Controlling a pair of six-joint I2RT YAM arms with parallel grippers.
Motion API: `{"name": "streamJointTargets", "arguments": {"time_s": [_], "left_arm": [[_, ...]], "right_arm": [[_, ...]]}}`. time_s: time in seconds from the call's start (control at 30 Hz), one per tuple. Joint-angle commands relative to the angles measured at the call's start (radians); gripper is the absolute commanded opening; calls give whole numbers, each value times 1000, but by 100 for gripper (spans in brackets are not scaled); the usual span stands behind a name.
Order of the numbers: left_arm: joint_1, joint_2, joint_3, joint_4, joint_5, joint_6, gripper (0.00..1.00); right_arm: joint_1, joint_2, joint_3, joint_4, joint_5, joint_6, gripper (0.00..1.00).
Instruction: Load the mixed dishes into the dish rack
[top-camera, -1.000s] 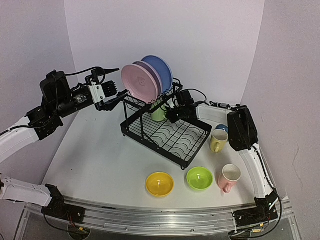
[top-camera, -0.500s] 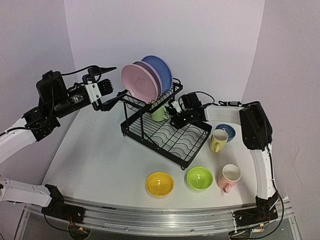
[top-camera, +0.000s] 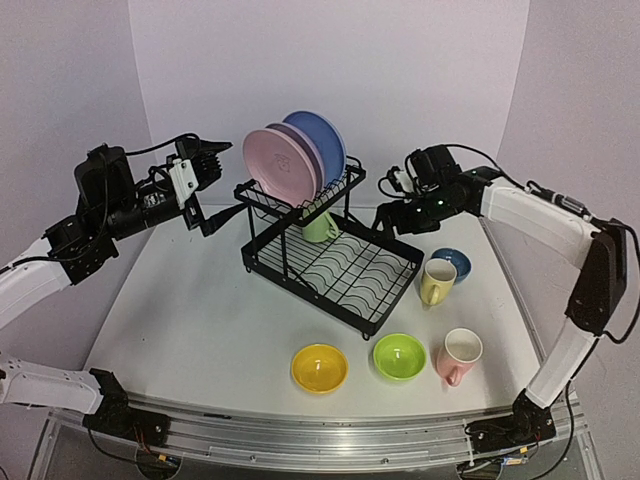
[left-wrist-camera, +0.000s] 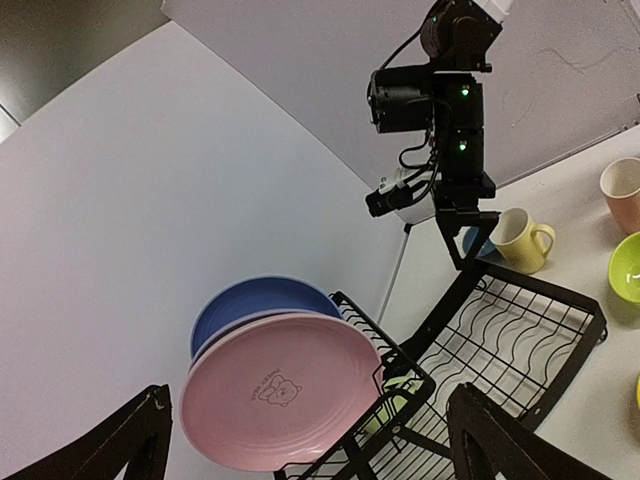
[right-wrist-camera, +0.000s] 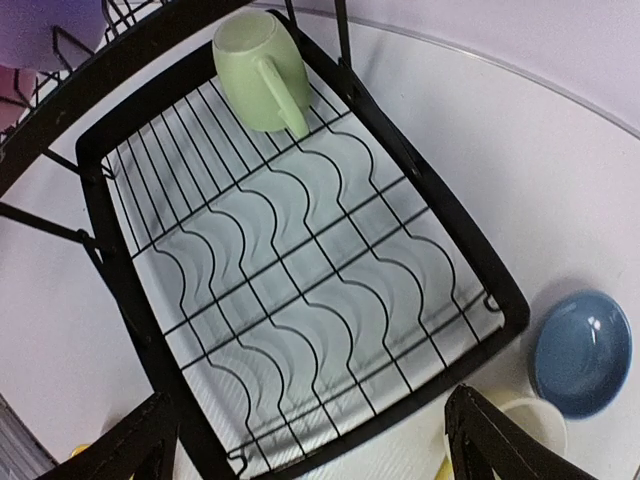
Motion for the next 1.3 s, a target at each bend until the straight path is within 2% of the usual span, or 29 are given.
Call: {"name": "streamJointTargets", "arguments": {"time_s": [0.0,0.2,0.3,0.43,0.8,1.07,1.17,1.27], "left_arm": [[-2,5,6,23,33,-56,96],[-2,7,6,24,37,-92,96],[-2,5,0,22,41,-108,96],[-2,-1,-2,19,36,-119,96],[-2,-6,3,11,23,-109,96],[-3,0,8,9,19,-105,96],[-2,3,12,5,19,-103,96],[-2,4,13,5,21,-103,96]], "right_arm": [[-2,-108,-53,-208,67,115,89],[-96,-165,-83,-443,216,388,82],[-161,-113,-64,-484,128,455,80],[-229,-33,-49,-487,7,526,70],[-302,102,-24,-478,49,536,46],[-314,194,-10,-423,7,547,35],[-316,218,5,-411,12,548,27],[-316,239,13,-409,20,546,14]]}}
